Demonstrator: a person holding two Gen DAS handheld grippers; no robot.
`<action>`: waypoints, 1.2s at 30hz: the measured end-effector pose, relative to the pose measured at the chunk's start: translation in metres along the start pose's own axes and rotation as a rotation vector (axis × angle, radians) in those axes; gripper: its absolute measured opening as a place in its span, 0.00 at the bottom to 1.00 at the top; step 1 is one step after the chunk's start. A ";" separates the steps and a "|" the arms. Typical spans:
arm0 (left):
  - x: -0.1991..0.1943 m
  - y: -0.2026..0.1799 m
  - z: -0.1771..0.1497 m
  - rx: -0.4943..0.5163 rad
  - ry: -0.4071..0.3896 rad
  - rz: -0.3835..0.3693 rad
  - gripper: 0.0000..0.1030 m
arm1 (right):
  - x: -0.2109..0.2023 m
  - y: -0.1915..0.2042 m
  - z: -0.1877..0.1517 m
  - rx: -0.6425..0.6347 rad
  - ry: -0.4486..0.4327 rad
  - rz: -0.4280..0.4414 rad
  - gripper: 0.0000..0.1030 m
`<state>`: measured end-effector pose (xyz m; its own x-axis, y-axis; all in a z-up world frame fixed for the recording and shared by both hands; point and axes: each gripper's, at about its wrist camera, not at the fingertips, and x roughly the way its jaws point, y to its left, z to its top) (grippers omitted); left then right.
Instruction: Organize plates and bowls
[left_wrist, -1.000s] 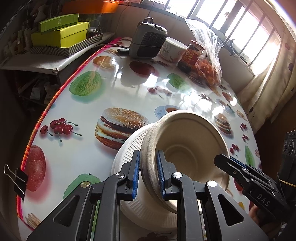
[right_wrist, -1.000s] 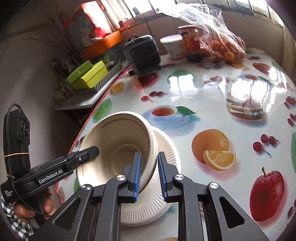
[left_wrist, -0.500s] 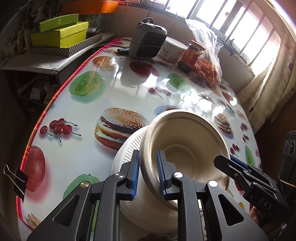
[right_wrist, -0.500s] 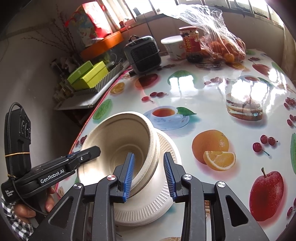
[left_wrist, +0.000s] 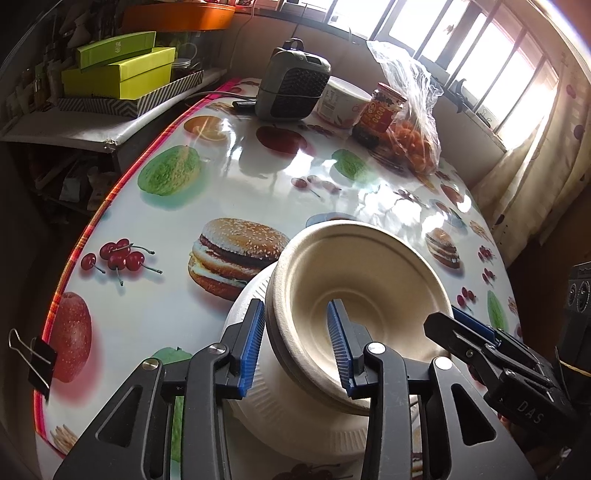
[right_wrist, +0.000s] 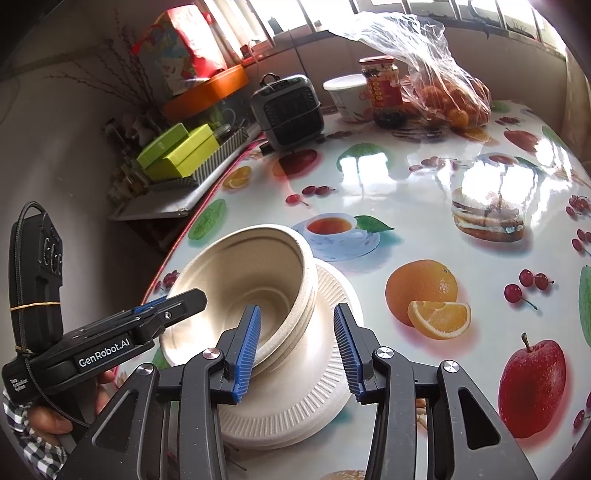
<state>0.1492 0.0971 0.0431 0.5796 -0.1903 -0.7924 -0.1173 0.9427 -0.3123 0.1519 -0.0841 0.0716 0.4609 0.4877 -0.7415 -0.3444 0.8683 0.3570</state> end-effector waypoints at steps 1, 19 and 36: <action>0.000 0.000 0.000 0.001 -0.001 0.000 0.36 | 0.000 0.000 0.000 -0.001 0.000 0.000 0.40; -0.029 -0.006 -0.017 0.054 -0.088 0.028 0.41 | -0.025 0.009 -0.014 -0.034 -0.077 -0.006 0.47; -0.055 0.003 -0.074 0.094 -0.158 0.103 0.44 | -0.055 0.015 -0.064 -0.109 -0.156 -0.033 0.52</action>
<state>0.0576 0.0899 0.0466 0.6887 -0.0533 -0.7231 -0.1111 0.9778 -0.1779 0.0691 -0.1039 0.0819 0.5915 0.4746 -0.6518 -0.4099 0.8732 0.2638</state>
